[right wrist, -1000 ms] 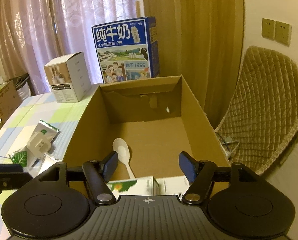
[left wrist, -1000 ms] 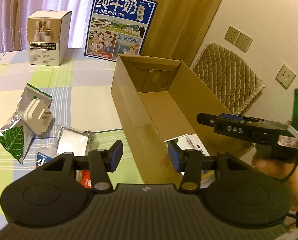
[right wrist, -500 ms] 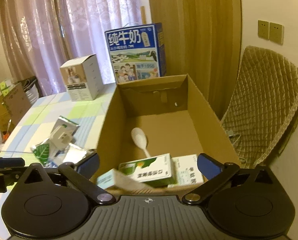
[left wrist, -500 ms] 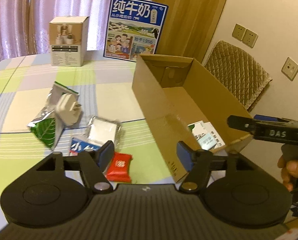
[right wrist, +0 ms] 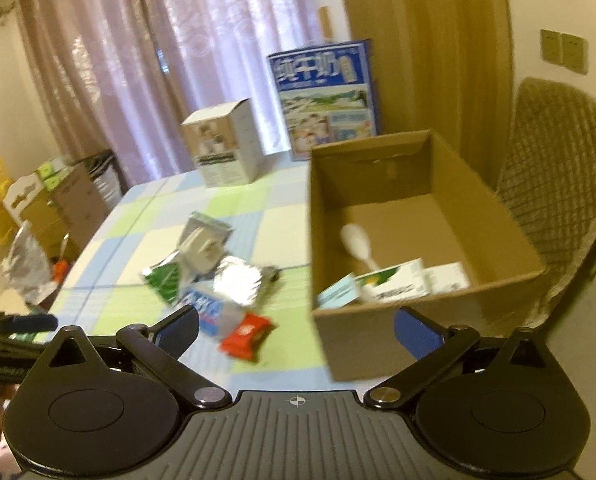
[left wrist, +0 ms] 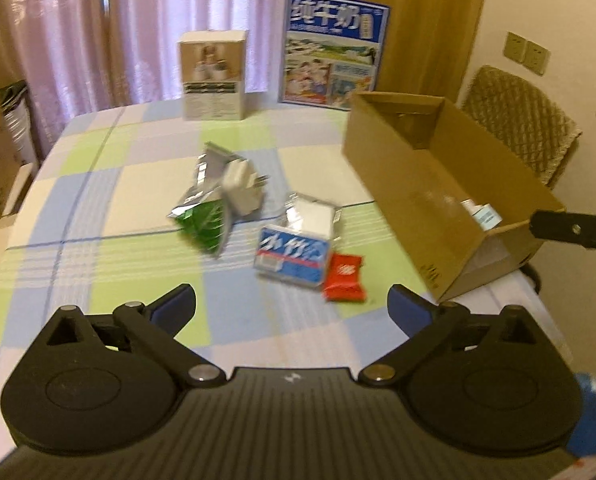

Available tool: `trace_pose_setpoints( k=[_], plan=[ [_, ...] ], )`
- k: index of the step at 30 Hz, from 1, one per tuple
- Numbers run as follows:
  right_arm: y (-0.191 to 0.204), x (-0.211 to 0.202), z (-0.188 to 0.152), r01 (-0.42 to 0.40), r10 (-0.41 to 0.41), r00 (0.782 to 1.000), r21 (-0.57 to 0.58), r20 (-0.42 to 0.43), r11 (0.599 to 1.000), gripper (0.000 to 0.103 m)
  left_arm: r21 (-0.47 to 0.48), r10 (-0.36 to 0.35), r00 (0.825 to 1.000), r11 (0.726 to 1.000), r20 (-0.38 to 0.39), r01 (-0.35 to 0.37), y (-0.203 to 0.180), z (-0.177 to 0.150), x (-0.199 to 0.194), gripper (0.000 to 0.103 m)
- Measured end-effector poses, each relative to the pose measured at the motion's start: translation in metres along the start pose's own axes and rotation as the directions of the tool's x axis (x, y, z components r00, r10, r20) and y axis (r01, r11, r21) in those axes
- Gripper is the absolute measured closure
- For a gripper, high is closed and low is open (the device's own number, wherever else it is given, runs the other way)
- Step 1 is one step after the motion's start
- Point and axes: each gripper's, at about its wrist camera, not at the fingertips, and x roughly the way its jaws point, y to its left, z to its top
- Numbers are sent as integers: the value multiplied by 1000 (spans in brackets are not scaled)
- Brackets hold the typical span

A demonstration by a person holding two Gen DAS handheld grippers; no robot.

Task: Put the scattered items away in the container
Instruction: 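Move both tools back over the remaining items on the table, then lower the right tool onto the red candy packet and close it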

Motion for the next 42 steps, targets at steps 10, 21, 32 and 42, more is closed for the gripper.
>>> trace_pose_setpoints(
  k=[10, 21, 32, 42],
  plan=[
    [30, 9, -33, -17, 16, 997, -4, -71, 1000, 2, -36, 26, 1000, 999, -15, -26, 31, -27, -16, 2],
    [49, 31, -38, -22, 18, 993, -30, -119, 999, 2, -67, 17, 999, 998, -40, -19, 46, -35, -7, 2],
    [66, 72, -29, -26, 14, 983, -61, -184, 998, 2, -28, 9, 998, 1000, -63, -11, 53, -18, 8, 2],
    [78, 123, -24, -20, 6, 975, -62, -223, 998, 2, 21, 29, 998, 999, -61, -27, 68, 3, 41, 2]
  ],
)
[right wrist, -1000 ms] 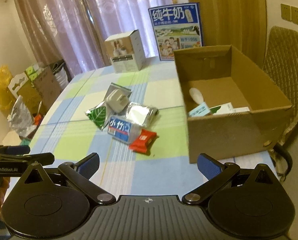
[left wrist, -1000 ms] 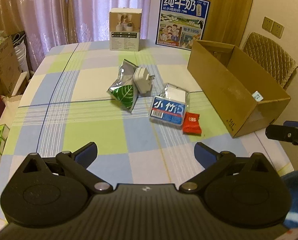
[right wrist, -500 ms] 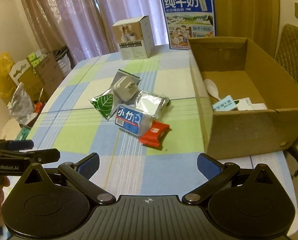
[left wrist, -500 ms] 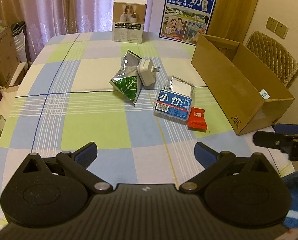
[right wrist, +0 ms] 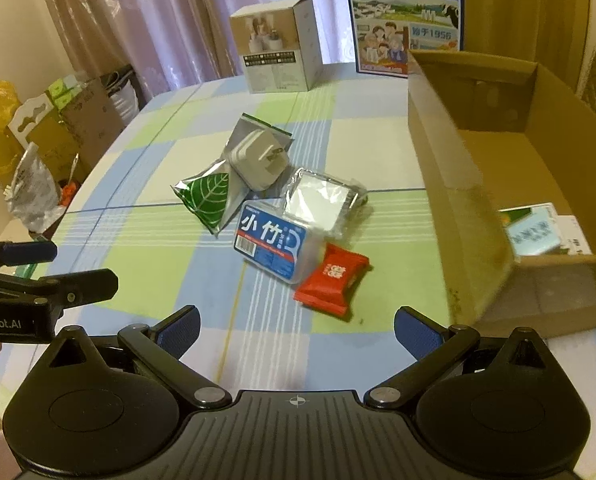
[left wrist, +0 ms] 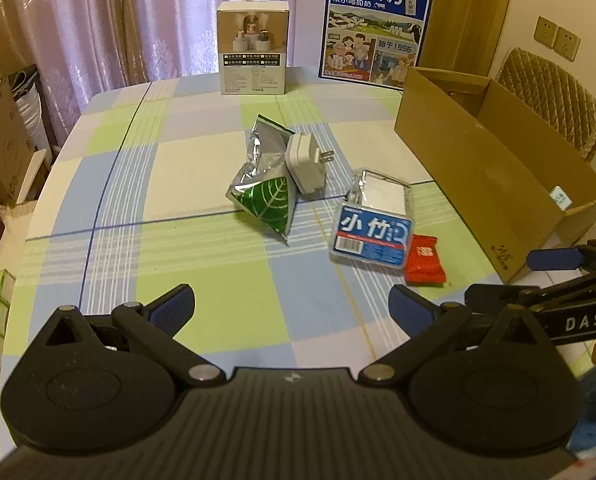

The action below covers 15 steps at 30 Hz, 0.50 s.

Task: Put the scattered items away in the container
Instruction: 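Lower the right tool onto the red candy packet and close it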

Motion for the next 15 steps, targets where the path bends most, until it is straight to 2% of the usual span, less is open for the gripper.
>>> trace_pose_setpoints(
  k=[4, 6, 9, 15],
  plan=[
    [3, 20, 2, 3, -3, 1000, -7, -13, 1000, 3, 7, 11, 1000, 1000, 2, -11, 4, 7, 14, 2],
    [3, 32, 2, 6, -7, 1000, -9, -28, 1000, 12, 2, 14, 1000, 1000, 2, -14, 7, 9, 22, 2],
    [0, 49, 2, 8, -8, 999, -5, -52, 1000, 19, -11, 23, 1000, 1000, 0, -23, 11, 11, 34, 2],
    [-8, 75, 1, 25, -25, 998, -11, -62, 1000, 25, -40, 29, 1000, 999, 5, -29, 15, 12, 55, 2]
  ],
)
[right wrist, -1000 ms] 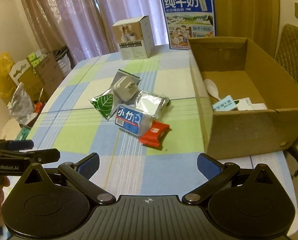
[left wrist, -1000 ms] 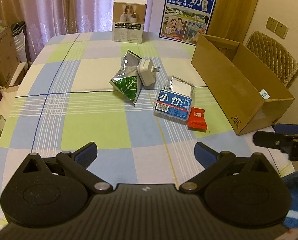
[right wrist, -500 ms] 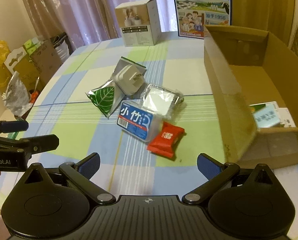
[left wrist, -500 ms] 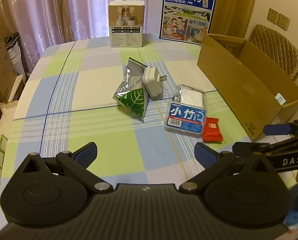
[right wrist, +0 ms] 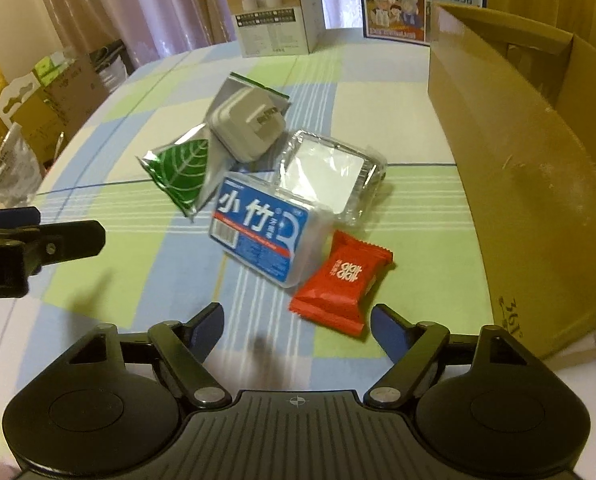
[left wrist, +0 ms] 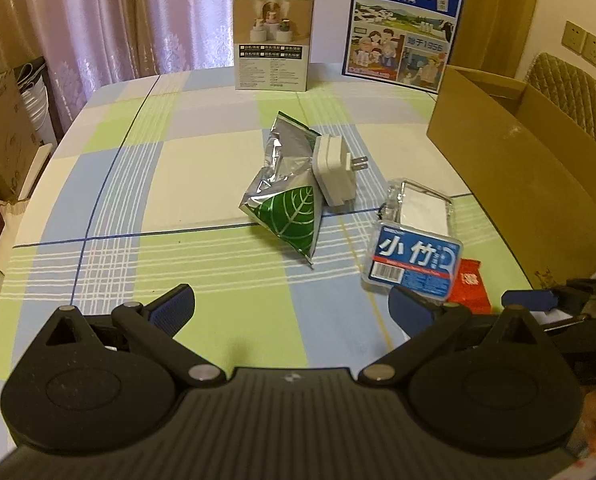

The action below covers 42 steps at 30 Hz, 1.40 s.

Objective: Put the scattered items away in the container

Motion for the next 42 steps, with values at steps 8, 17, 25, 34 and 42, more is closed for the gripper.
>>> trace_pose_setpoints(
  k=[8, 17, 25, 34, 42],
  plan=[
    [-11, 20, 2, 36, -36, 999, -7, 7, 999, 34, 21, 8, 1000, 1000, -2, -8, -2, -8, 24, 2],
    [-7, 30, 9, 45, -42, 998, -67, 48, 997, 65, 44, 13, 1000, 999, -5, -12, -3, -20, 32, 2],
    [16, 33, 4, -106, 112, 993, -155, 32, 982, 71, 18, 14, 1000, 1000, -4, -14, 5, -22, 35, 2],
    [-6, 28, 12, 17, -9, 996, -89, 89, 996, 71, 63, -34, 999, 997, 1, 34, -3, -21, 41, 2],
    [-4, 45, 24, -23, 36, 994, -125, 106, 992, 70, 86, -23, 1000, 996, -6, 24, -7, -24, 47, 2]
  ],
)
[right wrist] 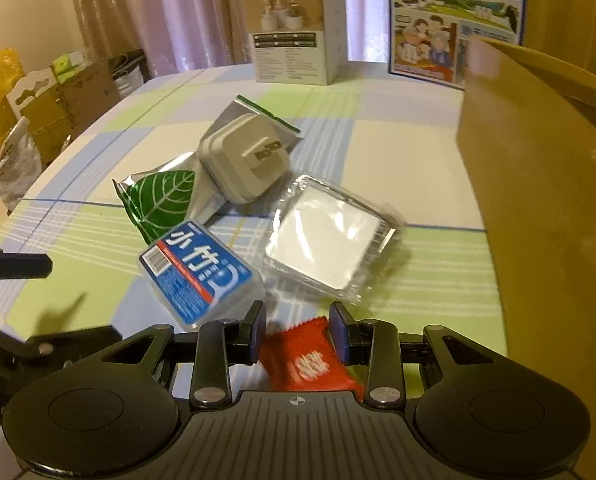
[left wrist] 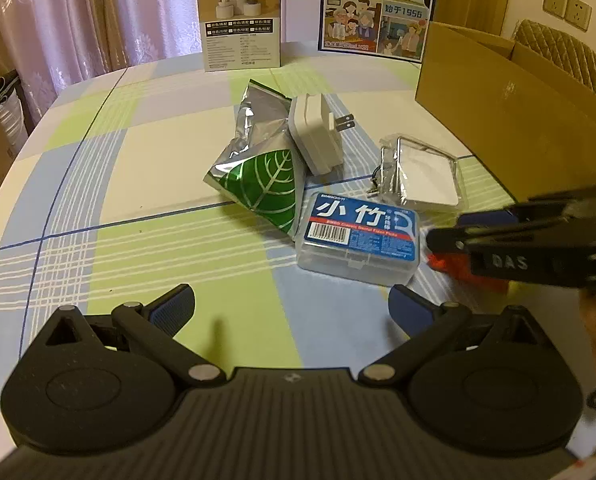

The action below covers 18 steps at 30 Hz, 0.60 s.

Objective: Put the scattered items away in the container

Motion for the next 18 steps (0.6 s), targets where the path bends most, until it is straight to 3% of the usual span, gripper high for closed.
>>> trace_pose_setpoints(
  k=[7, 10, 11, 12, 14, 18],
  plan=[
    [22, 2, -5, -124, 124, 992, -133, -7, 983, 70, -52, 52, 998, 997, 23, -50, 14, -2, -3, 2],
    [21, -1, -5, -114, 114, 993, -118, -2, 986, 70, -86, 59, 998, 995, 28, -57, 20, -2, -4, 2],
    [17, -4, -5, -104, 105, 995, -95, -2, 990, 66, -90, 59, 998, 994, 27, -56, 21, -3, -4, 2],
    [13, -8, -5, -91, 92, 996, -76, -2, 993, 50, -89, 58, 998, 994, 24, -55, 21, -3, -3, 2],
    [7, -17, -7, -67, 68, 998, -60, 2, 996, 29, -79, 48, 999, 996, 20, -46, 20, -2, -1, 2],
    [5, -31, -11, -28, 27, 1000, -66, -13, 997, 28, -27, 6, 999, 1000, 42, -5, 12, 1, 1, 2]
  ],
)
